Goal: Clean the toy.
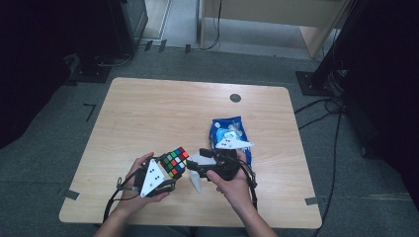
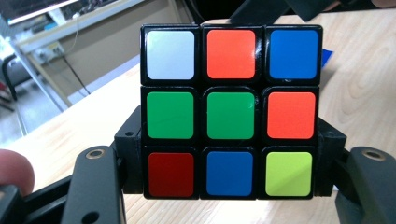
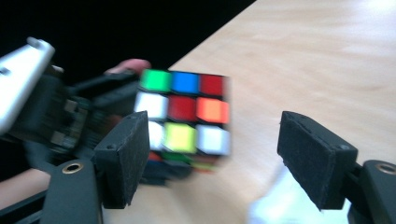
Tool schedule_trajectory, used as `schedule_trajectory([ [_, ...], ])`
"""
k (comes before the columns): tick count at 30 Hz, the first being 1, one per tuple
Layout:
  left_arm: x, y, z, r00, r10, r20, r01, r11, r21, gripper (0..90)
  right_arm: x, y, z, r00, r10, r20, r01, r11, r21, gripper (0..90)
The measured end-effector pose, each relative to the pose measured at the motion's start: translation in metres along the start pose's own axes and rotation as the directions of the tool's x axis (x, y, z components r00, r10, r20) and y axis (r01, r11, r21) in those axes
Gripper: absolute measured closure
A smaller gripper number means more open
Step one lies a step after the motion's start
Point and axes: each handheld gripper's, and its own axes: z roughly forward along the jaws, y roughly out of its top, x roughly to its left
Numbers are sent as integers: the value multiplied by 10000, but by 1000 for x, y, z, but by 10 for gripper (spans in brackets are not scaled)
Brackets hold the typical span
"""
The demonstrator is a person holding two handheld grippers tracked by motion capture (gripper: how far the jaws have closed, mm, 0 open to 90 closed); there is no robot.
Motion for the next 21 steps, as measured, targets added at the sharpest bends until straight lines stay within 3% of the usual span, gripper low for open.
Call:
schedule_trajectory([
  [2, 8, -1, -3, 9996, -270, -123, 271, 9996, 36, 341, -6, -5, 2, 9994, 75, 326, -74, 10000, -27, 275],
  [7, 22, -3, -9, 9947, -1024, -127, 1022, 9947, -140, 341, -14, -26, 23, 9839, -665, 1659, 576, 9967, 580, 307],
  [8, 22, -3, -9, 9943, -1060, -107, 1058, 9943, -164, 341, -14, -30, 28, 9793, -803, 1858, 683, 9952, 701, 308],
  [10, 22, -3, -9, 9948, -1015, -107, 1013, 9947, -150, 341, -14, -37, 37, 9614, -1375, 2385, 1162, 9881, 1012, 309],
  [14, 19, -3, -8, 9951, -992, 23, 992, 9950, -135, 341, -13, -49, 49, 9332, -1954, 3016, 1575, 9767, 1456, 323],
  [16, 18, -2, -7, 9952, -978, 80, 980, 9951, -146, 341, -15, -54, 54, 9234, -2082, 3225, 1572, 9716, 1771, 331],
  [21, 18, -1, -8, 9943, -1050, 159, 1053, 9943, -176, 341, -21, -61, 62, 9115, -2234, 3452, 1414, 9586, 2471, 406],
])
